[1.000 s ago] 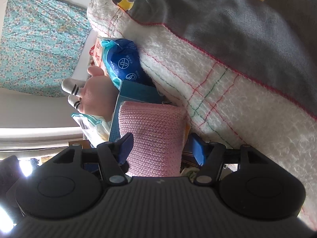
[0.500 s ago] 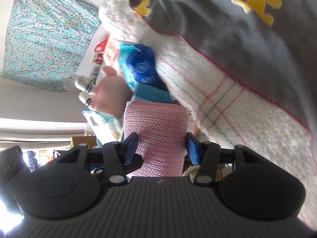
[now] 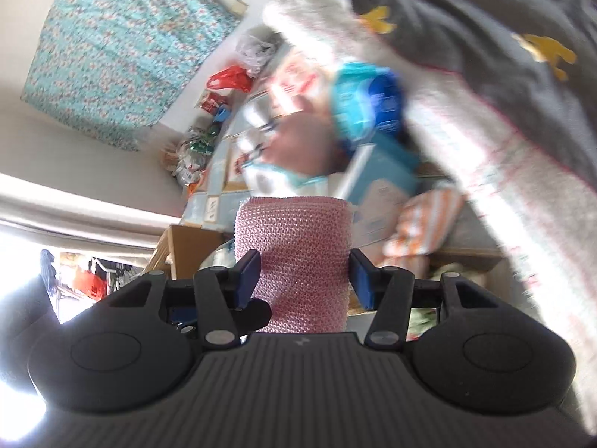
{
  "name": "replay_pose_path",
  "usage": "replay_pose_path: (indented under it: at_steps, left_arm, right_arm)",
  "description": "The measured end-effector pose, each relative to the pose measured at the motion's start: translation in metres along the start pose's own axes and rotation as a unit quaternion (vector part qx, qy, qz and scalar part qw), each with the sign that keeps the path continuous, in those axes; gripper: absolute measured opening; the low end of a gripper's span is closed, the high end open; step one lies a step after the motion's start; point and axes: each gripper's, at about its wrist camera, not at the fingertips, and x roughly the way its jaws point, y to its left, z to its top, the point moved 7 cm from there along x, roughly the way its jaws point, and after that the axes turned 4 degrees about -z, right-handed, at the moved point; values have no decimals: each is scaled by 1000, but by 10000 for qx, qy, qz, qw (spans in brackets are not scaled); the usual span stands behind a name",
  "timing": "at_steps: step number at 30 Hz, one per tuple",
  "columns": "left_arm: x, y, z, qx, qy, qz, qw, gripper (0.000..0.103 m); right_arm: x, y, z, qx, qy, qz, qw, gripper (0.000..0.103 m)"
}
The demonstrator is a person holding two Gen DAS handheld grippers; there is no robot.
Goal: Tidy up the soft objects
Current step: 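Carry the pink pad with the right tool into the cardboard box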
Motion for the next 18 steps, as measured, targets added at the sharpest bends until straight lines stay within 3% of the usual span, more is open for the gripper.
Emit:
replay_pose_path:
  at_steps: [5, 11, 18]
  left_arm:
    - [-68, 52, -9, -183, -302, 319, 9989, 42]
    - [-144, 142, -24, -687, -662, 906, 9913, 42]
    - [-168, 265, -50, -1614, -843, 1262, 9751, 42]
  right_arm:
    - [22, 84, -18, -315, 121, 349, 9988, 51]
    - [82, 197, -47, -757, 530, 812, 9924, 51]
    - [182, 293, -77, -1309, 1138, 691, 9824, 51]
